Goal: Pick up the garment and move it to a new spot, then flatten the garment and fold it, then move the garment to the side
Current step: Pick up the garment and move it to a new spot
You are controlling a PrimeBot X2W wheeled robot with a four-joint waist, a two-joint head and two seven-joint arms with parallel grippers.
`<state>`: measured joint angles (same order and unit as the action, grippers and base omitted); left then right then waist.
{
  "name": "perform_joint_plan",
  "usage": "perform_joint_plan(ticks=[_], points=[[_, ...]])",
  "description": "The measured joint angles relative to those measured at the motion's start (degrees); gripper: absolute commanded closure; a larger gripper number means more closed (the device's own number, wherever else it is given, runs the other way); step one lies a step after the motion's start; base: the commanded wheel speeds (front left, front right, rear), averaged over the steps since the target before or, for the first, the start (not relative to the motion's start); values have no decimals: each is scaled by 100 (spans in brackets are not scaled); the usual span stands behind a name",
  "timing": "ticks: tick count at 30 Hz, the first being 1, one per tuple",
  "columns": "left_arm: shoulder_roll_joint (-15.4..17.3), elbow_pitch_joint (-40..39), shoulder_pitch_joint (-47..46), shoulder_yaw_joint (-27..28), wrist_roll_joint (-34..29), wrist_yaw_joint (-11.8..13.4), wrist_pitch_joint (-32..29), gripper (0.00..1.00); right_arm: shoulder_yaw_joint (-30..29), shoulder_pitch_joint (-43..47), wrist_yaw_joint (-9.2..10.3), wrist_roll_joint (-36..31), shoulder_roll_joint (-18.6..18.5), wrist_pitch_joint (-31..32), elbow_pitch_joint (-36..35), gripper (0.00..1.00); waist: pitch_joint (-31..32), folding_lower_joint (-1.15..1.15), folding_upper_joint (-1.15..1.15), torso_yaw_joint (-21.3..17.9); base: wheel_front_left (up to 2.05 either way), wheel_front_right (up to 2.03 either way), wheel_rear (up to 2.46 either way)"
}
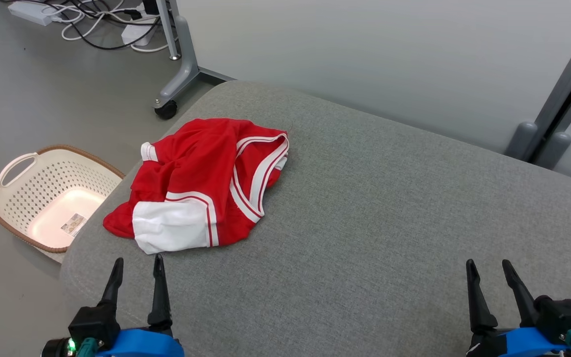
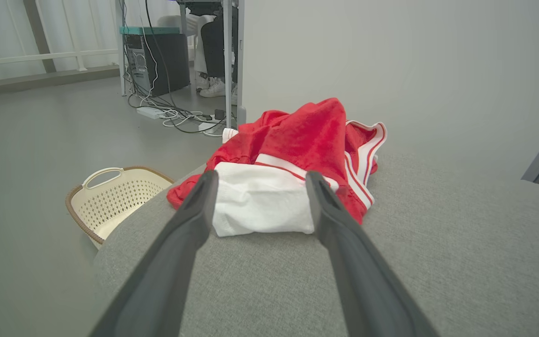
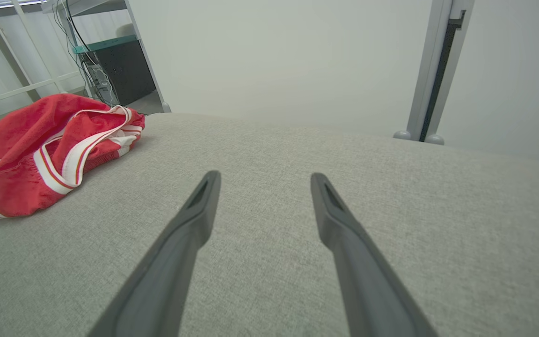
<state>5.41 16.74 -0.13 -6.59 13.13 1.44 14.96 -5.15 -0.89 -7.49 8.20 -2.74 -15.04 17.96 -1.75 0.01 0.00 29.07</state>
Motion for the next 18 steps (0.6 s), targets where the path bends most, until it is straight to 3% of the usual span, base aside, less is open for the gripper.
perform_joint_plan(ticks=[7,12,18], points=[[241,-505,-365,292,315,-59,-316,0,-19,-8,0,-54,0,0,-60,0,-145,0,0,-137,0,0,0],[616,-879,-944,621,665,-103,-1172,0,-27,-103,0,-177,1,0,-145,0,-416,0,0,-319,0,0,0],[1198,-655,-1735,936,1047,-204,-2297,0,-2,-251,0,-303,3,18,-227,0,-862,-1,0,-752,0,0,0]])
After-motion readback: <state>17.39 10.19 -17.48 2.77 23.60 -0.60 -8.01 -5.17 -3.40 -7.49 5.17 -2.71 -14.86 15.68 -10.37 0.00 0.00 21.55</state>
